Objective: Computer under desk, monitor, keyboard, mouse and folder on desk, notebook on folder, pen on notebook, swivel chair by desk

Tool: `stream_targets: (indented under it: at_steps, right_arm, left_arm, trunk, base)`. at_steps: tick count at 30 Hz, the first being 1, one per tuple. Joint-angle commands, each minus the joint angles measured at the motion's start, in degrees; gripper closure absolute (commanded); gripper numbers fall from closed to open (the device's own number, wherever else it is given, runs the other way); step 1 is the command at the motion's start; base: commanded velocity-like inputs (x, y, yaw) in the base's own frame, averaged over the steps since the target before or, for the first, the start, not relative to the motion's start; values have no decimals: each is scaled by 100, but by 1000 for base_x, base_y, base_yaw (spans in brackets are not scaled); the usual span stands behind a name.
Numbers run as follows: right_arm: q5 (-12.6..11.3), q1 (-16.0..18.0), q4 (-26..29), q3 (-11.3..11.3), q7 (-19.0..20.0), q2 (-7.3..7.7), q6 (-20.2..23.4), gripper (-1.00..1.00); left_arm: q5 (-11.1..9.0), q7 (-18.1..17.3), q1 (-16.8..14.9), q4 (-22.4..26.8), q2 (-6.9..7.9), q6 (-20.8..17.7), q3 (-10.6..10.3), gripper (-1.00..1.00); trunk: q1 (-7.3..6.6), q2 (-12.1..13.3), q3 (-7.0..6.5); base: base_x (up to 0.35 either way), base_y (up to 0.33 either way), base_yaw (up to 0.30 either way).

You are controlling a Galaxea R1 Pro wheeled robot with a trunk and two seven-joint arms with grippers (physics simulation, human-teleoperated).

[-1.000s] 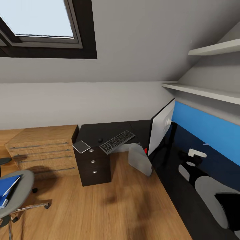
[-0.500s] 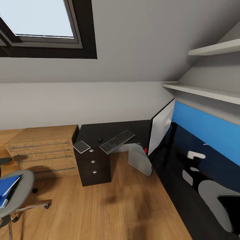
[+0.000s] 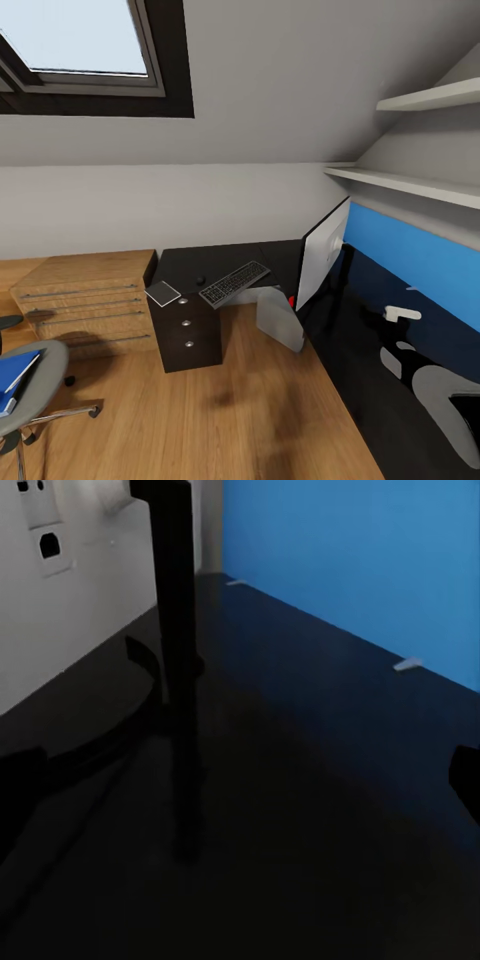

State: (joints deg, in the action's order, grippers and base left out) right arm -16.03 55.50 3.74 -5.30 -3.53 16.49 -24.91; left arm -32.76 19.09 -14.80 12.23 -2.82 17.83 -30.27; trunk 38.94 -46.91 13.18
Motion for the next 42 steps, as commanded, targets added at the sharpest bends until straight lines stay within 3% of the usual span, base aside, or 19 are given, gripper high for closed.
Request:
stream_targets:
  at_steps: [1, 15, 30, 42]
  right_arm:
    - [-33, 5, -4, -50, -23, -2, -23, -100]
    - [-23, 5, -5, -56, -36, -28, -100, -100]
    - [-13, 5, -1, -67, -6, -40, -45, -100]
    - [-44, 5, 84, -84, -36, -41, 439, -100]
  left_arm:
    - [-37, 33, -5, -1, 1, 18, -49, -100]
    - [-61, 33, -5, -7, 10, 10, -37, -100]
    - [-55, 33, -5, -8, 10, 10, -41, -100]
    - [-61, 33, -5, -10, 10, 10, -41, -100]
  trunk:
    - [1, -6, 8]
    - [1, -6, 8]
    - [1, -6, 8]
    - [1, -6, 8]
  base:
    - [0, 0, 0]
    - [4, 0, 0]
    - [138, 0, 0]
    - [3, 0, 0]
